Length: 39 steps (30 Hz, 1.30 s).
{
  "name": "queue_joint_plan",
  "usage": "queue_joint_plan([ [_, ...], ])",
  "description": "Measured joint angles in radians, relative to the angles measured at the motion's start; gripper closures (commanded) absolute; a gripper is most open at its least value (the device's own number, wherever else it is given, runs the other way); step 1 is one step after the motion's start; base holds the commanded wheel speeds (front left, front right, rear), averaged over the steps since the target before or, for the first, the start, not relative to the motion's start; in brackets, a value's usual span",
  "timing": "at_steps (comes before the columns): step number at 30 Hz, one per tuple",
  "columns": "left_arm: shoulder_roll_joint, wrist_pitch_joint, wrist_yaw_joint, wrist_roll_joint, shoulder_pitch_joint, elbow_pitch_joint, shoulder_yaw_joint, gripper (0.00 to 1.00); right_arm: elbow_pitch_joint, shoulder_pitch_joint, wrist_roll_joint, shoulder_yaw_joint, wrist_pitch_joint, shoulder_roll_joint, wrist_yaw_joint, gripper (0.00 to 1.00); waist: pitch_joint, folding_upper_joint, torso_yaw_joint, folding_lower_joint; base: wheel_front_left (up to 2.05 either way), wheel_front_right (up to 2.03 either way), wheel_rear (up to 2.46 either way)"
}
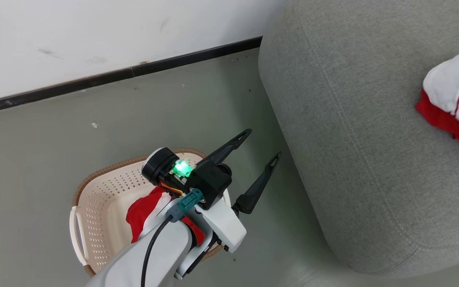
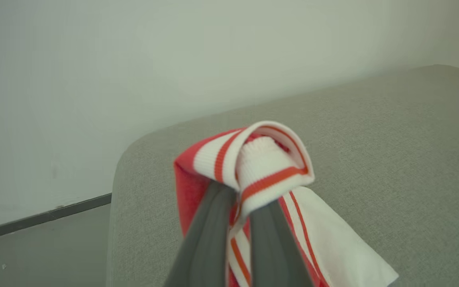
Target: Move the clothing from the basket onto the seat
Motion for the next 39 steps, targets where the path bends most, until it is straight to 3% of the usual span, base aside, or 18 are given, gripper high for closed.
queue_joint_plan([
  [17, 0.010, 0.000, -0.010, 0.006, -0.024, 0.007, 0.002, 0.00, 0.071, 0.037, -0.127, 0.116, -0.026, 0.108, 0.000, 1.00, 0.058, 0.0000, 0.049, 0.0000, 0.00, 0.00, 0.00],
  [18, 0.012, -0.001, -0.010, 0.006, -0.024, 0.011, 0.004, 0.00, 0.075, 0.038, -0.129, 0.117, -0.026, 0.113, 0.000, 0.95, 0.059, 0.0000, 0.051, 0.0000, 0.00, 0.00, 0.00],
  [21, 0.026, -0.006, -0.010, 0.006, -0.024, 0.019, 0.016, 0.00, 0.075, 0.039, -0.147, 0.121, -0.026, 0.124, 0.000, 0.53, 0.057, 0.0000, 0.049, 0.0000, 0.00, 0.00, 0.00],
  [23, 0.028, -0.010, -0.010, 0.006, -0.024, 0.023, 0.020, 0.00, 0.064, 0.042, -0.149, 0.104, -0.026, 0.129, 0.000, 0.06, 0.055, 0.0000, 0.047, 0.0000, 0.00, 0.00, 0.00],
  [24, 0.028, -0.010, -0.010, 0.006, -0.024, 0.024, 0.021, 0.00, 0.054, 0.046, -0.151, 0.097, -0.026, 0.129, 0.000, 0.00, 0.054, 0.0000, 0.045, 0.0000, 0.00, 0.00, 0.00],
  [27, 0.030, -0.023, -0.009, 0.005, -0.024, 0.031, 0.026, 0.00, 0.016, 0.064, -0.150, 0.045, -0.027, 0.132, 0.000, 0.00, 0.046, 0.0000, 0.038, 0.0000, 0.00, 0.00, 0.00],
  [39, 0.042, -0.055, -0.008, -0.010, -0.008, 0.053, 0.049, 0.00, -0.118, 0.210, -0.225, 0.002, -0.029, 0.131, 0.000, 0.00, 0.007, 0.0000, 0.009, 0.0000, 0.00, 0.00, 0.00],
])
